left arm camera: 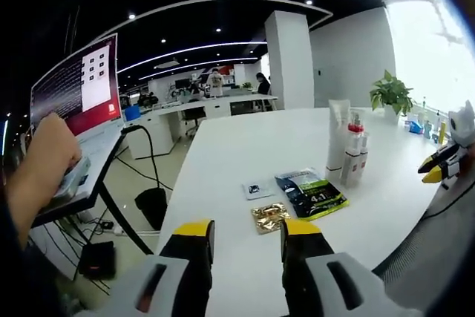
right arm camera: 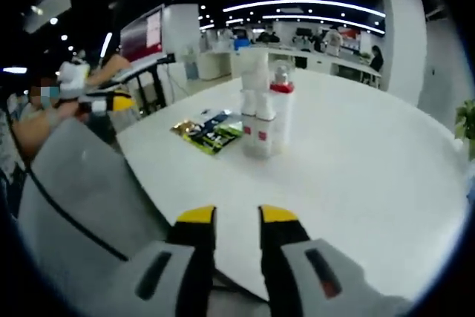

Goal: Arrange the skincare products in the storage area until every visible bottle or jar stands upright without overlapping.

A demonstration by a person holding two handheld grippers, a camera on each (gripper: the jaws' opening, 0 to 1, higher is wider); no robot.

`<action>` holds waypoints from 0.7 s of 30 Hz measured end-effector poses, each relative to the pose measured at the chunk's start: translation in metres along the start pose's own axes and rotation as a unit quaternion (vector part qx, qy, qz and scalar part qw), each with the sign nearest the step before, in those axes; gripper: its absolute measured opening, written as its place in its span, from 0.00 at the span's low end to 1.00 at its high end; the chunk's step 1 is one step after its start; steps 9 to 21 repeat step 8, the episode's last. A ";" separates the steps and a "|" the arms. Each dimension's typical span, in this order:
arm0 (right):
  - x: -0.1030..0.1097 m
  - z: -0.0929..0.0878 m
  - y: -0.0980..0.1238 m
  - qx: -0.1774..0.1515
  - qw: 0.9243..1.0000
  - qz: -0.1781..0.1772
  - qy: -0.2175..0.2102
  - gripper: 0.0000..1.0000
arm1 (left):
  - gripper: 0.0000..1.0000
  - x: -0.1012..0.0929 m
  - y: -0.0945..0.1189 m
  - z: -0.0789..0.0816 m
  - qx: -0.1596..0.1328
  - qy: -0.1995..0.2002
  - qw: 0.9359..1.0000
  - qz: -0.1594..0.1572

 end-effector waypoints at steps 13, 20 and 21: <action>-0.004 -0.001 0.001 -0.001 1.000 -0.016 -0.003 0.21 | 0.36 -0.002 0.001 0.000 0.000 -0.001 1.000 -0.004; -0.004 -0.001 0.001 -0.001 1.000 -0.016 -0.003 0.21 | 0.36 -0.002 0.001 0.000 0.000 -0.001 1.000 -0.004; -0.004 -0.001 0.001 -0.001 1.000 -0.016 -0.003 0.21 | 0.36 -0.002 0.001 0.000 0.000 -0.001 1.000 -0.004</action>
Point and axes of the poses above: the point that each gripper's makers call its tool centre point, and the gripper's own axes: y roughly backward along the fingers, x roughly to its left, z roughly out of its top, the point moved 10 cm from there along y, roughly backward along the fingers
